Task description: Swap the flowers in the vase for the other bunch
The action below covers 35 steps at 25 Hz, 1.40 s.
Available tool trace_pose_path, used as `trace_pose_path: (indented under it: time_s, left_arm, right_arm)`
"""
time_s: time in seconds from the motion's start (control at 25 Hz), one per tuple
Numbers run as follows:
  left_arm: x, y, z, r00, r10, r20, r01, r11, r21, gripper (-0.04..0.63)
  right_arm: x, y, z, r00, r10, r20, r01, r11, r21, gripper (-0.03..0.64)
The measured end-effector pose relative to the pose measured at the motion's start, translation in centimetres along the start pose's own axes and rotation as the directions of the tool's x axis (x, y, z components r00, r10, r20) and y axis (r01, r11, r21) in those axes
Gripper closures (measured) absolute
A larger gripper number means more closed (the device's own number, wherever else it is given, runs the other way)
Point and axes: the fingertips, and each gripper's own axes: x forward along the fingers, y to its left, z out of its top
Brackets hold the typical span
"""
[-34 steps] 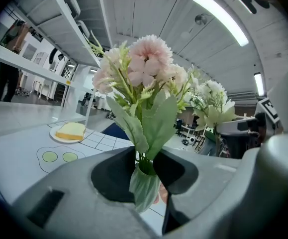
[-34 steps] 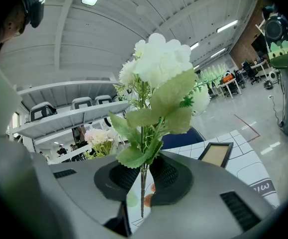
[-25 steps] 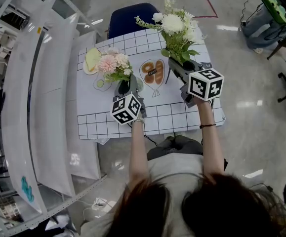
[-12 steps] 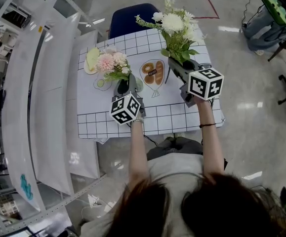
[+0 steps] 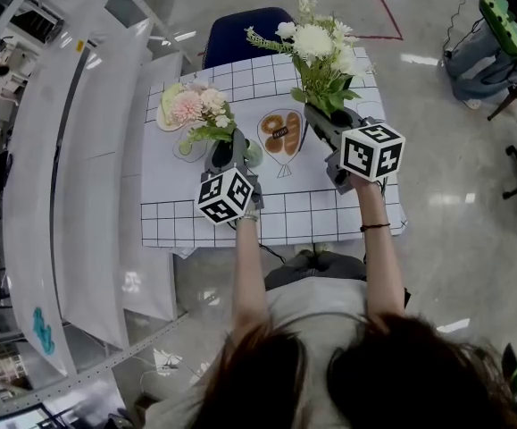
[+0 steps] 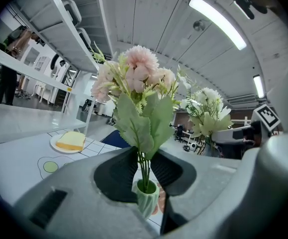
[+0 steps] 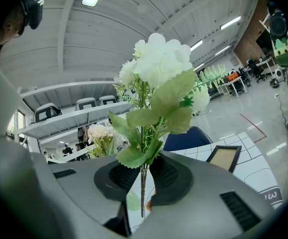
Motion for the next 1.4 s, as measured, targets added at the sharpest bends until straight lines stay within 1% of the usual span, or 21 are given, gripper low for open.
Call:
trace_pose_path:
  time_s: [0.48, 1.4]
  left_arm:
    - [-0.4, -0.3, 1.4, 0.999, -0.022, 0.026, 0.022, 1.0, -0.004, 0.511]
    - [-1.8, -0.4, 5.0, 0.994, -0.031, 0.107, 0.032, 0.999, -0.007, 0.511]
  right_arm:
    - [0.4, 0.4, 0.0, 1.0, 0.011, 0.001, -0.011, 1.0, 0.0, 0.563]
    - [0.8, 1.5, 0.4, 0.999, 0.034, 0.01, -0.034, 0.999, -0.006, 0.563]
